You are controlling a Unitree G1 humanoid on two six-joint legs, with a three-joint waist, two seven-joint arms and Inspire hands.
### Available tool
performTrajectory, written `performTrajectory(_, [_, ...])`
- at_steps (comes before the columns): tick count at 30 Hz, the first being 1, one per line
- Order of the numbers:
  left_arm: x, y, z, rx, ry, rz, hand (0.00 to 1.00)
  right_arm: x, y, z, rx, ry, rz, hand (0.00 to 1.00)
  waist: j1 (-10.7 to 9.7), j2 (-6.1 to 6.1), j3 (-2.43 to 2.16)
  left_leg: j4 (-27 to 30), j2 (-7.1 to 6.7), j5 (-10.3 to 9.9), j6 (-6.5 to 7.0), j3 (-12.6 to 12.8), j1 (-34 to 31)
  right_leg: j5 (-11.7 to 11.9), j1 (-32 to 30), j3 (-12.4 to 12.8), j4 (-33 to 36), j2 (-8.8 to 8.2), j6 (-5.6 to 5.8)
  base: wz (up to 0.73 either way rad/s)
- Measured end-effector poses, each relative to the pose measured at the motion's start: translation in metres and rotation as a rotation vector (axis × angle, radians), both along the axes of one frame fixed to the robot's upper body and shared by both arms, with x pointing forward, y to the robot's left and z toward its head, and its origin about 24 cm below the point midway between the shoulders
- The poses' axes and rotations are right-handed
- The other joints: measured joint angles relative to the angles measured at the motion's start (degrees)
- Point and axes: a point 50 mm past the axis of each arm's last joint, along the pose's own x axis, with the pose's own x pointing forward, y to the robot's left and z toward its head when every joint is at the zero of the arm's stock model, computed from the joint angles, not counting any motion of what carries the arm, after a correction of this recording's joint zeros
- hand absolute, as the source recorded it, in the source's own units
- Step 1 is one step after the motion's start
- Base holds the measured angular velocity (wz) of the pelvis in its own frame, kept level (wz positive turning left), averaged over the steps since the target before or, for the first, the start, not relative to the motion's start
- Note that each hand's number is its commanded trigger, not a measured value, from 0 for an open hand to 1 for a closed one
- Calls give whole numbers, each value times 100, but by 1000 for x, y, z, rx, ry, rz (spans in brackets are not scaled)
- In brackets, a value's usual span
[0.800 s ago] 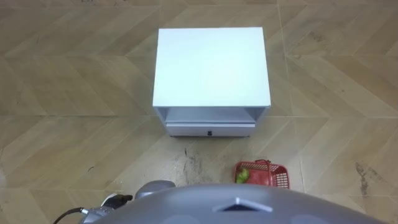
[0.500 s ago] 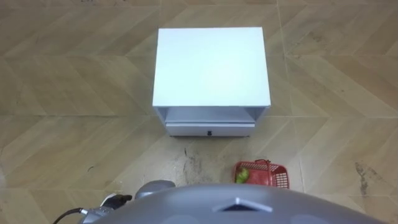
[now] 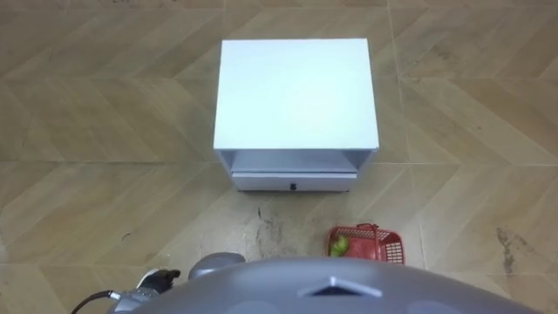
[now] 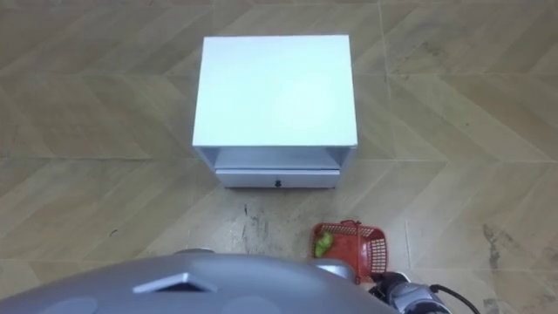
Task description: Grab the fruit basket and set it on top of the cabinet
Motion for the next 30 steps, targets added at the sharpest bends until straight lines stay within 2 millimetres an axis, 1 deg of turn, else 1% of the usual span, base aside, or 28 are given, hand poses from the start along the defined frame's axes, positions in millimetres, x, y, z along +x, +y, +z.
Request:
performTrajectory(2, [-3, 0, 0, -1, 7, 2, 0, 0, 0, 0, 0, 0, 0, 0, -5, -5, -2, 3, -1, -6, 1, 1, -3, 0, -2, 0, -1, -2, 0, 0])
performTrajectory(3, [-5, 0, 0, -1, 12, 2, 0, 0, 0, 0, -1, -1, 1, 0, -4, -25, -15, 8, -2, -17, 4, 2, -6, -4, -5, 1, -2, -7, 6, 0])
performTrajectory(5, [-5, 0, 0, -2, 8, 1, 0, 1, 0, 0, -1, -3, 1, 0, -6, -27, -15, 41, -8, -47, 11, 8, -23, -24, -9, -2, -1, -21, 12, 0])
performTrajectory(7, [-4, 0, 0, -2, 6, 2, 0, 2, -1, 1, -5, -8, 2, 0, -3, -20, -22, 233, -3, -146, 30, 6, -132, -72, -67, -23, 77, -43, 27, 2])
performTrajectory(9, [1, 0, 0, -4, -15, 2, 0, 10, -4, 2, -28, -33, 4, 0, -3, 0, -14, 527, -13, -295, 97, 9, -342, -148, -259, -49, 355, -110, 70, 4])
performTrajectory(10, [3, 0, 0, -4, -21, 1, 0, 12, -5, 2, -34, -40, 0, 0, -4, 12, -9, 572, -13, -320, 118, 10, -368, -150, -302, -54, 438, -121, 75, 7])
performTrajectory(11, [7, 1, 1, -3, -39, 2, 0, 14, -7, 2, -49, -55, -7, 0, -11, 34, 5, 679, -13, -362, 171, 10, -428, -148, -385, -95, 633, -153, 76, 10])
performTrajectory(12, [10, 2, 1, 2, -57, 0, 0, 15, -9, 3, -61, -68, -14, 0, -12, 59, 5, 733, -29, -400, 223, 10, -472, -146, -502, -116, 860, -201, 76, 13])
performTrajectory(13, [10, 2, 1, 5, -64, 3, 0, 17, -10, 4, -67, -77, -14, 0, -11, 64, 7, 777, -40, -416, 251, 10, -504, -145, -549, -117, 969, -226, 77, 10])
performTrajectory(14, [14, 3, 2, 8, -79, 1, 0, 19, -12, 4, -79, -98, -17, 0, -11, 58, 18, 883, -84, -440, 297, 21, -569, -140, -664, -103, 1129, -290, 85, 0])
performTrajectory(15, [16, 4, 2, 8, -87, 5, 0, 22, -14, 5, -92, -115, -16, 0, -14, 80, 20, 968, -112, -478, 363, 39, -642, -103, -768, -83, 1227, -336, 140, -4])
performTrajectory(16, [16, 5, 2, 8, -88, 10, 0, 24, -15, 6, -95, -122, -15, 0, -9, 91, 19, 1007, -122, -494, 391, 57, -696, -84, -838, -84, 1290, -361, 156, -15])
performTrajectory(17, [18, 8, 2, 13, -91, 14, 0, 29, -17, 7, -96, -135, -8, 0, 4, 88, 13, 1039, -143, -506, 456, 136, -801, -47, -1010, -82, 1395, -422, 176, -21])
performTrajectory(18, [19, 12, 3, 23, -97, 13, 0, 35, -18, 8, -98, -159, -3, 0, 2, 109, -6, 1049, -157, -476, 533, 190, -919, -6, -1164, -65, 1427, -495, 210, -26])
performTrajectory(19, [19, 16, 4, 31, -104, 22, 0, 41, -19, 10, -102, -185, 1, 0, 2, 101, -2, 1063, -163, -483, 630, 295, -1064, 36, -1270, -64, 1491, -536, 243, -18])
performTrajectory(20, [18, 18, 5, 36, -103, 25, 0, 44, -20, 11, -103, -197, 0, 0, -5, 100, 5, 1075, -147, -486, 675, 347, -1147, 31, -1365, -96, 1623, -565, 243, 0])
performTrajectory(21, [17, 22, 6, 44, -103, 30, 0, 46, -21, 12, -104, -212, -12, 0, -15, 83, 16, 1141, -141, -527, 753, 426, -1224, -40, -1601, -173, 2402, -680, 150, 18])
performTrajectory(22, [16, 23, 6, 47, -102, 32, 0, 46, -21, 12, -105, -216, -17, 0, -11, 74, 19, 1166, -164, -541, 781, 412, -1224, -52, -1661, -134, 2916, -717, 106, 28])
performTrajectory(23, [11, 27, 6, 53, -94, 28, 0, 49, -20, 13, -99, -232, -35, 0, 24, -19, 5, 1230, -231, -562, 826, 415, -1224, -41, -1688, 57, 3855, -739, 66, 10])
performTrajectory(24, [11, 30, 7, 60, -93, 26, 0, 60, -19, 14, -90, -274, -57, 0, 123, -94, -17, 1383, -256, -594, 858, 448, -1340, 1, -1638, 154, 4464, -692, 3, 0])
performTrajectory(25, [12, 31, 8, 63, -95, 25, 0, 66, -19, 16, -89, -302, -68, 0, 147, -114, -17, 1491, -256, -609, 878, 444, -1458, 20, -1579, 153, 4598, -656, -19, 0])
performTrajectory(26, [17, 32, 8, 66, -108, 24, 0, 78, -19, 18, -86, -357, -89, 0, 165, -157, -26, 1727, -256, -621, 902, 426, -1769, 36, -1464, 149, 4643, -586, -37, 13])
performTrajectory(27, [23, 32, 9, 66, -129, 27, 0, 94, -17, 22, -68, -424, -131, 0, 176, -193, -38, 2004, -255, -626, 920, 419, -2150, 3, -1371, 138, 4443, -568, 0, 13])
performTrajectory(28, [27, 33, 9, 69, -140, 24, 0, 104, -15, 25, -56, -460, -146, 0, 173, -239, -61, 2161, -252, -626, 926, 412, -2358, -36, -1311, 137, 4280, -567, 59, 13])
performTrajectory(29, [34, 33, 10, 80, -156, 15, 0, 121, -11, 29, -33, -521, -163, 0, 159, -243, -36, 2493, -251, -624, 943, 405, -2825, -131, -1210, 147, 3912, -572, 129, 25])
performTrajectory(30, [51, 30, 11, 88, -196, -2, 0, 138, -9, 35, -20, -580, -169, 0, 148, -213, -3, 2861, -229, -620, 957, 353, -3294, -710, -1158, 175, 3561, -502, 228, 29])
